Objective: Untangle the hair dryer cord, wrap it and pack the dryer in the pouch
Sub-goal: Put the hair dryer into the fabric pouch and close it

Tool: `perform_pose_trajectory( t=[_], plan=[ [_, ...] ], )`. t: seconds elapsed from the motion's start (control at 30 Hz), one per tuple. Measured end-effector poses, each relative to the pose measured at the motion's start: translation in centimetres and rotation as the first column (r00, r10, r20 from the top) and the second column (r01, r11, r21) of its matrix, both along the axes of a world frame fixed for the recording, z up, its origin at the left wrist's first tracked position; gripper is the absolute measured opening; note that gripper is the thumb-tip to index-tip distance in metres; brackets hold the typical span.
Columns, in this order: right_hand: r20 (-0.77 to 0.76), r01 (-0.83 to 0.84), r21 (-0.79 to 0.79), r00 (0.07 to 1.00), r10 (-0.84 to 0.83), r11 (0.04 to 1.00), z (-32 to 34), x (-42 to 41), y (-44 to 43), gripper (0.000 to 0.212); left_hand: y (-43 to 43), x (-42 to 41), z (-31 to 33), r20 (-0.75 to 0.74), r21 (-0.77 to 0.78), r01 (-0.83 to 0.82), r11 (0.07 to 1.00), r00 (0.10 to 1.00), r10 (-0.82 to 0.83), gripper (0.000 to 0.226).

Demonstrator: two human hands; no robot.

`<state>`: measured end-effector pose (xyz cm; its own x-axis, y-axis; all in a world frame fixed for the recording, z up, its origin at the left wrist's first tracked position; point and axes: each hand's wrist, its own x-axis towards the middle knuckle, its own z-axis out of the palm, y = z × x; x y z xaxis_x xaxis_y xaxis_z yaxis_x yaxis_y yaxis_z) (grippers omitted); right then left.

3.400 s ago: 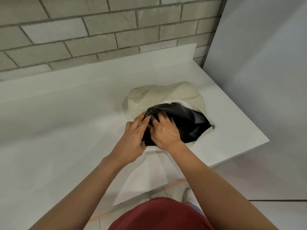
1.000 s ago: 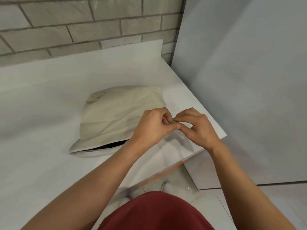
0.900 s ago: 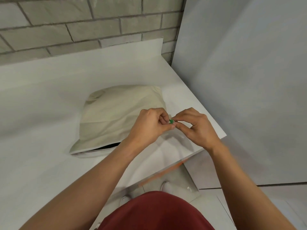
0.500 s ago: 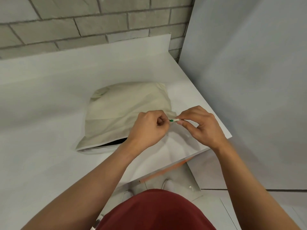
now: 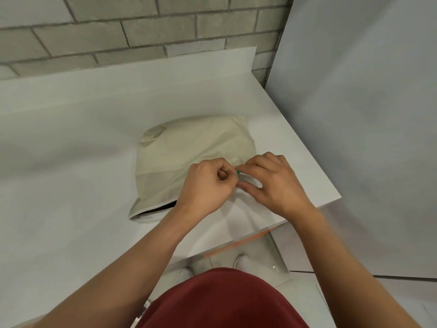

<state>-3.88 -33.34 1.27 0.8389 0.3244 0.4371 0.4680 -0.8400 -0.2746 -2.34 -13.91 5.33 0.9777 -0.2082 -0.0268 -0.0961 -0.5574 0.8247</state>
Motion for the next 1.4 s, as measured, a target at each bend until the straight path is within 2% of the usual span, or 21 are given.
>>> perform_pose_trajectory(
  t=[0.17,0.27,0.33,0.4,0.47,0.53,0.67,0.73,0.97,1.13,1.23,1.33,1.4],
  plan=[
    [0.087,0.002,-0.019,0.996,-0.001,1.0,-0.4,1.2,-1.5,0.019,1.9,-0.1,-0.8,0.016,0.064,-0.068,0.996,0.998,0.067,0.012],
    [0.013,0.026,-0.017,1.0,-0.025,1.0,-0.1,1.3,-3.2,0.016,3.5,-0.6,-1.3,0.018,0.054,-0.133,0.99,0.991,0.132,0.012],
    [-0.098,0.007,-0.043,0.995,-0.011,0.999,0.1,1.4,-4.1,0.015,4.3,-1.0,-1.2,0.035,0.044,-0.151,0.988,0.988,0.149,0.012],
    [-0.242,-0.031,-0.067,0.97,0.014,0.997,0.7,1.6,-3.9,0.026,4.8,-1.5,-1.0,0.047,0.031,-0.152,0.988,0.988,0.15,0.012],
    [-0.289,-0.068,-0.047,0.956,0.051,0.997,1.5,1.3,-1.8,0.048,5.1,-1.9,-0.8,0.046,0.014,-0.162,0.987,0.986,0.161,0.012],
    [-0.195,-0.11,-0.036,0.976,0.101,0.993,1.9,1.1,1.6,0.057,5.3,-2.1,-0.6,0.053,-0.005,-0.169,0.986,0.984,0.169,0.013],
    [0.023,-0.156,-0.06,0.987,0.158,0.986,1.0,1.8,6.0,0.029,5.9,-2.2,-0.4,0.061,0.002,-0.163,0.987,0.985,0.163,0.009],
    [0.069,-0.143,-0.056,0.987,0.147,0.988,0.8,2.5,6.1,0.026,6.8,-2.1,-0.5,0.061,0.027,-0.189,0.982,0.981,0.187,0.009],
    [0.061,-0.117,-0.075,0.991,0.122,0.99,0.4,3.1,4.2,0.027,10.2,-2.0,-0.2,0.023,0.061,-0.321,0.945,0.947,0.32,0.012],
    [0.051,-0.119,-0.038,0.991,0.121,0.992,0.0,2.7,4.6,0.025,11.7,-2.7,-0.2,0.014,0.051,-0.339,0.939,0.941,0.339,0.014],
    [0.001,-0.163,-0.045,0.987,0.163,0.986,0.0,2.4,6.8,0.039,12.1,-3.1,0.0,0.0,0.02,-0.323,0.946,0.946,0.323,0.013],
    [0.057,-0.233,-0.114,0.969,0.241,0.966,-0.2,2.5,9.2,0.029,12.4,-3.3,-0.1,-0.002,0.032,-0.303,0.952,0.953,0.303,0.012],
    [0.116,-0.222,-0.104,0.965,0.234,0.969,-0.3,3.0,9.3,0.025,13.0,-3.2,-0.3,0.003,0.045,-0.304,0.952,0.953,0.304,0.012]
  ],
)
